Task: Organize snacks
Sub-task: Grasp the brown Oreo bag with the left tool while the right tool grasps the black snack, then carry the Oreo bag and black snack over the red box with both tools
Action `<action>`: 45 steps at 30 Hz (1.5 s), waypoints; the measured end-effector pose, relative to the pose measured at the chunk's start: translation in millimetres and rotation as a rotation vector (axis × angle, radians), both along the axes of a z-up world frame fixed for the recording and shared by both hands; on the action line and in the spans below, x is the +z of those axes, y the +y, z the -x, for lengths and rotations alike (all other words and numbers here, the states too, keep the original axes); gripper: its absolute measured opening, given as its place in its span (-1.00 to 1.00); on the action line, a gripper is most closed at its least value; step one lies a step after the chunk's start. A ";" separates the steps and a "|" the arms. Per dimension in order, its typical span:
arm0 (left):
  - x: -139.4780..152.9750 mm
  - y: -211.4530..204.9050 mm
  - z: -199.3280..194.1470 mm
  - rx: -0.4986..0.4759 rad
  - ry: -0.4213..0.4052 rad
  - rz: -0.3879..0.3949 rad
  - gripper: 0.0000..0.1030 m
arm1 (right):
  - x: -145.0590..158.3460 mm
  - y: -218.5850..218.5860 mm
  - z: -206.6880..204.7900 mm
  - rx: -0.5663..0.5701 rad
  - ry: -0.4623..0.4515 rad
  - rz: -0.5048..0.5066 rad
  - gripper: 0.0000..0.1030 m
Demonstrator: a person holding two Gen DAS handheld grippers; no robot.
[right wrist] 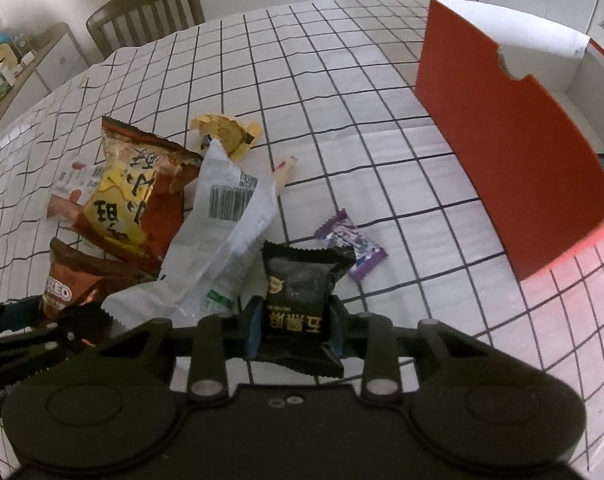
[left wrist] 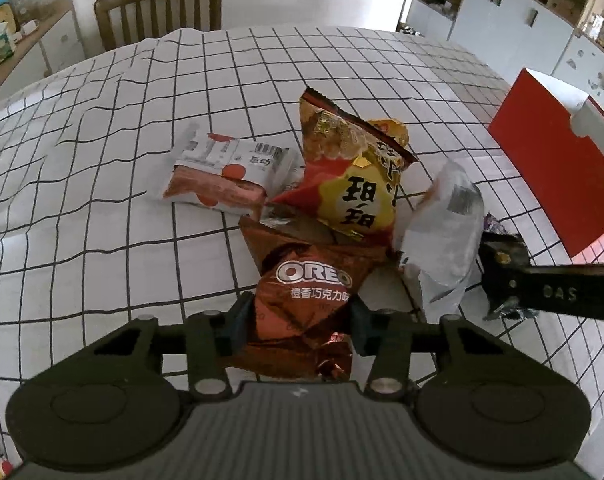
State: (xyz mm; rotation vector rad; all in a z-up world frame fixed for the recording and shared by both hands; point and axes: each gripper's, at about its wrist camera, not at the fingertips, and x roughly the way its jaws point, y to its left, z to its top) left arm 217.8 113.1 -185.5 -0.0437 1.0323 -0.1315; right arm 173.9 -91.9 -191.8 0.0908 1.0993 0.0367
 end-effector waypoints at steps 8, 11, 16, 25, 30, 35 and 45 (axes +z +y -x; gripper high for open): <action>18.7 -2.2 11.3 0.002 -0.032 0.011 -0.11 | 17.8 -10.5 16.3 0.006 -0.022 -0.034 -0.42; 26.8 -3.0 15.4 0.004 -0.036 0.013 -0.11 | 28.9 -13.8 24.7 0.020 -0.032 -0.055 -0.42; 39.5 -2.5 22.3 0.020 -0.036 0.020 -0.11 | 49.7 -18.6 36.4 0.047 -0.064 -0.076 -0.42; 72.1 -8.5 35.1 0.027 -0.062 0.047 -0.11 | 81.7 -34.4 54.0 0.080 -0.097 -0.109 -0.42; 94.8 -19.9 40.4 0.016 -0.074 0.074 -0.11 | 100.9 -45.6 63.2 0.101 -0.122 -0.118 -0.42; 114.5 -41.4 44.0 -0.008 -0.091 0.096 -0.11 | 117.4 -61.7 69.5 0.114 -0.146 -0.121 -0.42; 147.0 -108.2 35.0 -0.077 -0.126 0.127 -0.11 | 144.9 -117.4 67.9 0.103 -0.198 -0.099 -0.42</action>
